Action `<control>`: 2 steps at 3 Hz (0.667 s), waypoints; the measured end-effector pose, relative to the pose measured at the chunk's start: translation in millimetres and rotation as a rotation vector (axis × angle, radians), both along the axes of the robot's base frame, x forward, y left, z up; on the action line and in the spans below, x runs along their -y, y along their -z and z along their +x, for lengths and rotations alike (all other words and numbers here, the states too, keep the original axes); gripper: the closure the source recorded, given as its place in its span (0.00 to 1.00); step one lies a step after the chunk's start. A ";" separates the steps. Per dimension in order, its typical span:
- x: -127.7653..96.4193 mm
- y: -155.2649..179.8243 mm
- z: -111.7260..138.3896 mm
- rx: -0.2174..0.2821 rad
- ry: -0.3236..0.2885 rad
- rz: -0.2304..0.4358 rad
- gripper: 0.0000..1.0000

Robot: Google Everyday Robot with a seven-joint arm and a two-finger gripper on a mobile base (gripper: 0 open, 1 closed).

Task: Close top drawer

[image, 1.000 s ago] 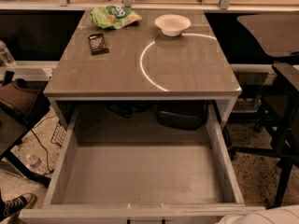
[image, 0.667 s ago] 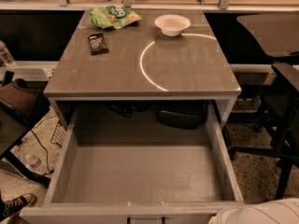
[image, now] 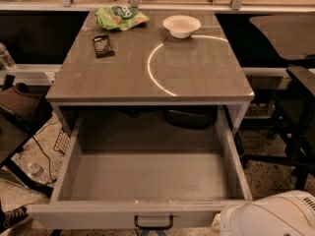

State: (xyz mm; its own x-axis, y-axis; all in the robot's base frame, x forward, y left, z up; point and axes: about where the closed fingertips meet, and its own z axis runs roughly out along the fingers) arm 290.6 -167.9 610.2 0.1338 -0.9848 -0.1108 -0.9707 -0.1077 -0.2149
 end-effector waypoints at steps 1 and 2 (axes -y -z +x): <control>-14.0 -6.5 27.8 0.025 -0.026 0.009 1.00; -24.2 -8.9 42.3 0.035 -0.044 0.020 1.00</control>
Offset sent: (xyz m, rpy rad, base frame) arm 0.0787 0.0495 0.0136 0.0513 -0.0591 0.0873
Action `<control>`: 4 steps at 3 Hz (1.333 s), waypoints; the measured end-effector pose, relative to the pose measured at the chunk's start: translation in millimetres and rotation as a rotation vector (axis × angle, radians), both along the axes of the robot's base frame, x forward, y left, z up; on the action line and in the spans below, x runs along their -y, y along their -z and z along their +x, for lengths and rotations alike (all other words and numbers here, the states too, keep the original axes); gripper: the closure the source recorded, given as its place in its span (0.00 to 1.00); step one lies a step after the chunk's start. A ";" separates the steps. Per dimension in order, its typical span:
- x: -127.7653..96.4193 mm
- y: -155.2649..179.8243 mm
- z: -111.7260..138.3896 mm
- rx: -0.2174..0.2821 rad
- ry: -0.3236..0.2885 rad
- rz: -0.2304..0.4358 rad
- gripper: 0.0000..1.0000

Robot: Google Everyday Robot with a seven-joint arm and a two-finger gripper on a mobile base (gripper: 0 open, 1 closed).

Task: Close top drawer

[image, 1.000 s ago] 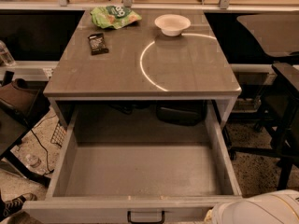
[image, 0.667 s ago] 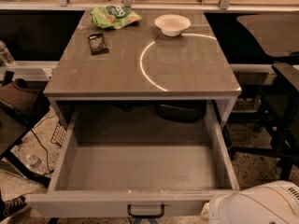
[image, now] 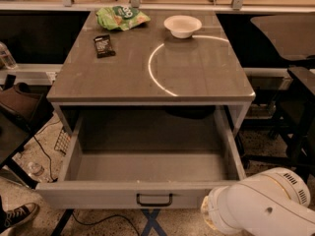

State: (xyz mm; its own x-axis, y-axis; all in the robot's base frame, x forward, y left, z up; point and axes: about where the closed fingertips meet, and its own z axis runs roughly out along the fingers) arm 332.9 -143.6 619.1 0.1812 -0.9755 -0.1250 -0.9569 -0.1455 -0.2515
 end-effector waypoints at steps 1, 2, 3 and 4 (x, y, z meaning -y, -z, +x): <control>-25.5 -1.7 25.4 0.017 -0.044 0.022 1.00; -36.4 -3.4 35.0 0.026 -0.059 0.032 1.00; -60.8 -8.0 56.1 0.047 -0.089 0.053 1.00; -59.7 -6.0 68.9 0.045 -0.088 0.051 1.00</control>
Offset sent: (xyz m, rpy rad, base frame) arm 0.0804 0.0880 0.0066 0.0830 -0.0594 0.1280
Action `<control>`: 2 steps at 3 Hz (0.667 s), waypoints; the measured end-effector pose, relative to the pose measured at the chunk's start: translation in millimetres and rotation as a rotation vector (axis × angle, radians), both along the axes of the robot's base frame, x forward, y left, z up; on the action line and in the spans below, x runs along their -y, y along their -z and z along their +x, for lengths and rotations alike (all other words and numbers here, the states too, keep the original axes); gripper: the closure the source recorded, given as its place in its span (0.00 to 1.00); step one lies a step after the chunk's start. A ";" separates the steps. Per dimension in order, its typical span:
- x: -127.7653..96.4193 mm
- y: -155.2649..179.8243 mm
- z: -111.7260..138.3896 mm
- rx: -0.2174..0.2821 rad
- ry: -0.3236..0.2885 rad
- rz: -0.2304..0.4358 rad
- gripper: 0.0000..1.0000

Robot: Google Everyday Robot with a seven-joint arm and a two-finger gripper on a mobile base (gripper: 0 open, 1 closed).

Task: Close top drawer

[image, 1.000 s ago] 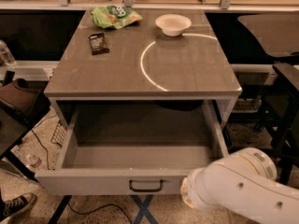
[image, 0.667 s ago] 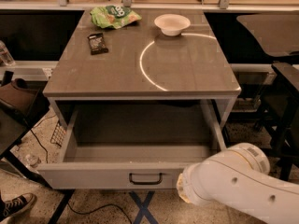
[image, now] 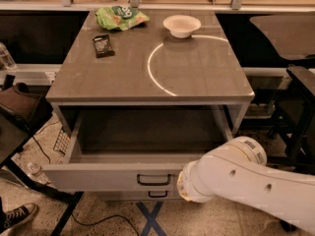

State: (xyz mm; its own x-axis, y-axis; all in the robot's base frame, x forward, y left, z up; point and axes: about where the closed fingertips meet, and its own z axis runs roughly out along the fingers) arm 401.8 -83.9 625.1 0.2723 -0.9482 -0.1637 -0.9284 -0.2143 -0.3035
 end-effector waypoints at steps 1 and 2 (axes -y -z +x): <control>2.8 2.2 15.8 0.004 0.005 0.000 1.00; 10.4 5.1 53.4 0.012 0.007 -0.007 1.00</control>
Offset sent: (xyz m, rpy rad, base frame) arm 0.1603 -0.0318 -0.0154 -0.0240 -0.0312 -0.0140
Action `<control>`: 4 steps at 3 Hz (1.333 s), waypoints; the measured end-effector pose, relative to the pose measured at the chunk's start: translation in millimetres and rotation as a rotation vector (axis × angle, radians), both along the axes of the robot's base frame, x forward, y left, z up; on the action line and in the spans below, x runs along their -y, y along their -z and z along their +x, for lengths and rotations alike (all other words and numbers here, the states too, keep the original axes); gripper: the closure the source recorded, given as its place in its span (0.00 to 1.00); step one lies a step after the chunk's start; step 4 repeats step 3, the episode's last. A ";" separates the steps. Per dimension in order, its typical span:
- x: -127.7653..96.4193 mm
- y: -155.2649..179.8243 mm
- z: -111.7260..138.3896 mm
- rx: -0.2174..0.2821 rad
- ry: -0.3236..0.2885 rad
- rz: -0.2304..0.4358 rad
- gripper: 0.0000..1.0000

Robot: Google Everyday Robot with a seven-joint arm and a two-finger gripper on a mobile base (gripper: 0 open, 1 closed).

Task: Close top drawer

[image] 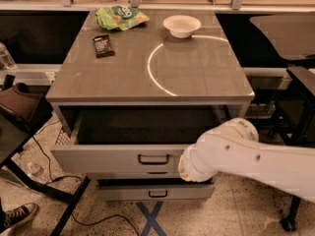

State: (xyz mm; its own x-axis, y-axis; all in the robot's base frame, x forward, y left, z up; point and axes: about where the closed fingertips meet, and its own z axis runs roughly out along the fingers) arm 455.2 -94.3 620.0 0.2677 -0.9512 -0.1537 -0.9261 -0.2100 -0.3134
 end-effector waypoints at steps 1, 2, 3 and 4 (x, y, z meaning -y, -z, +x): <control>7.4 3.7 30.8 0.003 0.003 -0.004 1.00; 23.9 5.2 101.0 0.024 0.003 0.011 1.00; 23.9 5.2 101.0 0.024 0.003 0.011 1.00; 23.9 5.2 101.0 0.024 0.003 0.011 1.00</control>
Offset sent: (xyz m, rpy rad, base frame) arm 0.1714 -0.0370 -0.0103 0.0234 -0.0349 0.0090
